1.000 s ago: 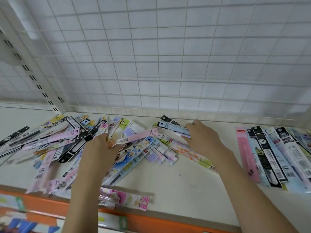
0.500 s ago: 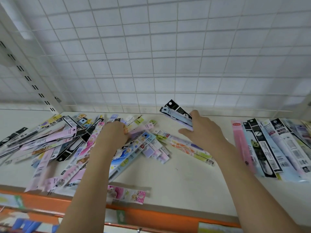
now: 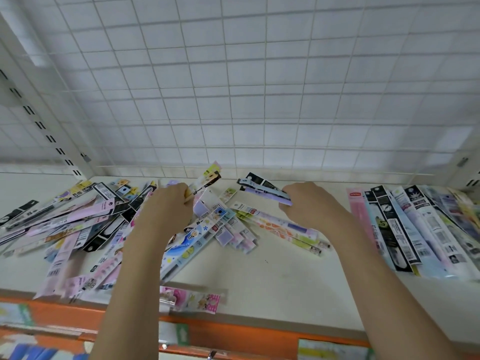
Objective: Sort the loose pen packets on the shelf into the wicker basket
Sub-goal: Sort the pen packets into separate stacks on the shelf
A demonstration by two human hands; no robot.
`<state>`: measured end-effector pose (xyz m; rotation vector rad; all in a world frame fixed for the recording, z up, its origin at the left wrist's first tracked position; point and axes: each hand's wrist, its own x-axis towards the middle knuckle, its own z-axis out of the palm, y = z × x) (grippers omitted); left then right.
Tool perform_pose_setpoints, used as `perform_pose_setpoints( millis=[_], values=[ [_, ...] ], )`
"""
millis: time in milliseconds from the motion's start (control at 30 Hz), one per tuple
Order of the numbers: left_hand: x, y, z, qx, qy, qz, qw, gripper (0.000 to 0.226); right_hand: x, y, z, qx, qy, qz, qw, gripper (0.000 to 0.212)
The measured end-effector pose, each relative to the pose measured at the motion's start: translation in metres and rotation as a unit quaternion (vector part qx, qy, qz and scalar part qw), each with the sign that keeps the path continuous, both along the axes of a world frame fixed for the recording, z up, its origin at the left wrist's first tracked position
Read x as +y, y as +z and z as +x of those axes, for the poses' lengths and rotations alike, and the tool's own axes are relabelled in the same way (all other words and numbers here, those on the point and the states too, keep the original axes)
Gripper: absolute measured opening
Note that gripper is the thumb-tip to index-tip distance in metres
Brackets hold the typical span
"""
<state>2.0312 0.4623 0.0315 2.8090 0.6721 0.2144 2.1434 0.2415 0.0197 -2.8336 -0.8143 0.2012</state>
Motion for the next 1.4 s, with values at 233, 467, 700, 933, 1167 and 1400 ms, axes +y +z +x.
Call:
perform_pose_setpoints(
  millis=[233, 467, 700, 933, 1167, 1400],
  values=[
    [-0.013, 0.002, -0.022, -0.014, 0.04, -0.052, 0.998, 0.037, 0.008, -0.009, -0.016, 0.059, 0.003, 0.016, 0.998, 0.044],
    [-0.017, -0.004, -0.046, -0.074, 0.056, -0.098, 0.991, 0.051, 0.007, -0.012, -0.02, 0.057, -0.025, 0.026, 0.998, 0.026],
    [-0.021, -0.015, -0.059, -0.122, 0.065, -0.063, 0.988, 0.05, -0.017, -0.007, -0.045, -0.009, -0.044, 0.159, 0.986, 0.007],
    [-0.026, -0.026, -0.049, -0.084, 0.068, -0.054, 0.993, 0.041, -0.03, 0.004, -0.067, -0.066, -0.043, 0.252, 0.965, 0.024],
    [-0.032, -0.031, -0.039, -0.005, 0.06, -0.067, 0.996, 0.036, -0.052, -0.009, -0.072, -0.059, -0.093, 0.237, 0.965, 0.025],
    [-0.031, -0.021, -0.043, -0.056, 0.082, -0.036, 0.994, 0.039, -0.063, -0.022, -0.069, -0.074, -0.111, 0.194, 0.972, 0.012]
  ],
)
